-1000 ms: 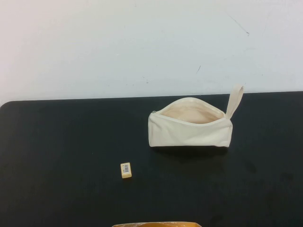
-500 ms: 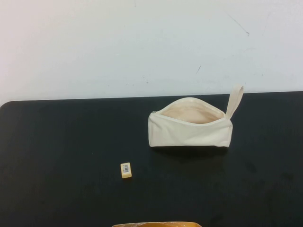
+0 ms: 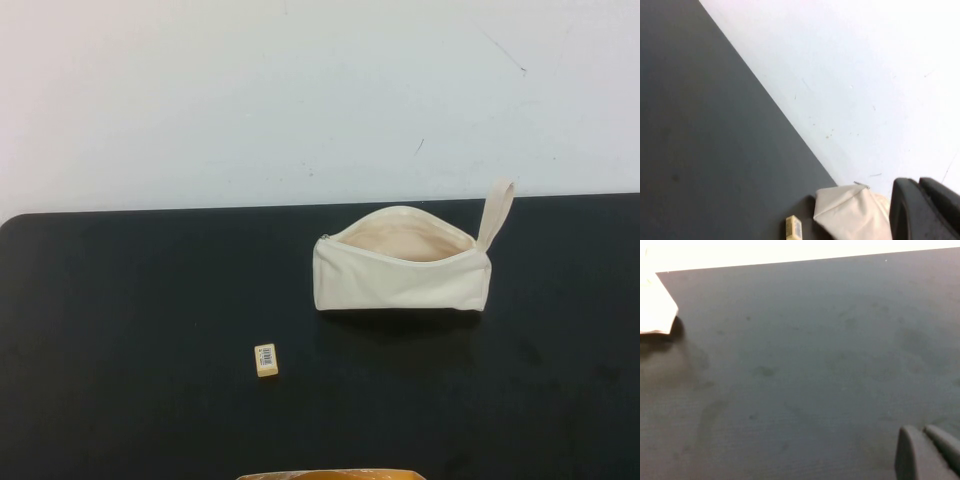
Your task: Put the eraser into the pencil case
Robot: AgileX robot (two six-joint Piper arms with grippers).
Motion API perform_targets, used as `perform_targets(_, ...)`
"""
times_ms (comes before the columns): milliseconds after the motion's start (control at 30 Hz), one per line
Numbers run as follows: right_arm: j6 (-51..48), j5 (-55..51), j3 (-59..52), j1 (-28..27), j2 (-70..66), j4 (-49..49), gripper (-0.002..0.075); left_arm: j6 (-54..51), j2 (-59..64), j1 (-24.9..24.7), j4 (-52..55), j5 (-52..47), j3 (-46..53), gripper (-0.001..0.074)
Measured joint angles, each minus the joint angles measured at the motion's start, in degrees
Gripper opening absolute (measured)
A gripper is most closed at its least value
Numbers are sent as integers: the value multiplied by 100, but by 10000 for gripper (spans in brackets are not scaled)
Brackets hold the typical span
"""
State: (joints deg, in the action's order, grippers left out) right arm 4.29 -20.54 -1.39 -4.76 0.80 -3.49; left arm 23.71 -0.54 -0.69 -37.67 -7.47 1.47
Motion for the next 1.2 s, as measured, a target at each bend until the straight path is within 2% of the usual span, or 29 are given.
perform_targets(333, 0, 0, 0, 0, 0, 0, -1, 32, 0, 0, -303, 747, 0, -1)
perform_targets(433, 0, 0, 0, 0, 0, 0, -1, -174, 0, 0, -147, 623, -68, -1)
perform_targets(600, 0, 0, 0, 0, 0, 0, -1, -1333, 270, 0, 1082, -1368, -1365, -1)
perform_targets(800, 0, 0, 0, 0, 0, 0, -1, -2810, 2043, 0, 2103, -3424, -3308, -1)
perform_targets(967, 0, 0, 0, 0, 0, 0, -1, -3884, 3712, 0, 2227, -4123, -4581, -1)
perform_targets(1200, 0, 0, 0, 0, 0, 0, -1, -4654, 6035, -135, 2316, -4602, -6028, -1)
